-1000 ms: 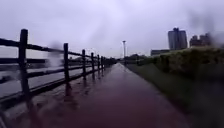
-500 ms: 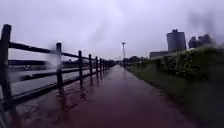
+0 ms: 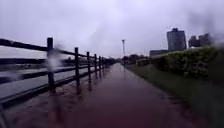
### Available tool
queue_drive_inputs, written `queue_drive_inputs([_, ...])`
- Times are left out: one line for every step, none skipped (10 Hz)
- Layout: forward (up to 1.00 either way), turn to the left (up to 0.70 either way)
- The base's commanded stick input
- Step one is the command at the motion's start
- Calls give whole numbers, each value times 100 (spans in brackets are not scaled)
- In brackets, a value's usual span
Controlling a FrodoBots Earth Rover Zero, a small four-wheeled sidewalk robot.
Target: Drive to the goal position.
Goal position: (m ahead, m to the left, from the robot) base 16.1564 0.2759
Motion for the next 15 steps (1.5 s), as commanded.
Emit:
queue_drive_inputs([100,1])
queue_drive_inputs([100,1])
queue_drive_inputs([100,1])
queue_drive_inputs([100,1])
queue_drive_inputs([100,1])
queue_drive_inputs([100,1])
queue_drive_inputs([100,1])
queue_drive_inputs([100,1])
queue_drive_inputs([100,1])
queue_drive_inputs([100,1])
queue_drive_inputs([100,1])
queue_drive_inputs([100,6])
queue_drive_inputs([100,16])
queue_drive_inputs([100,7])
queue_drive_inputs([100,1])
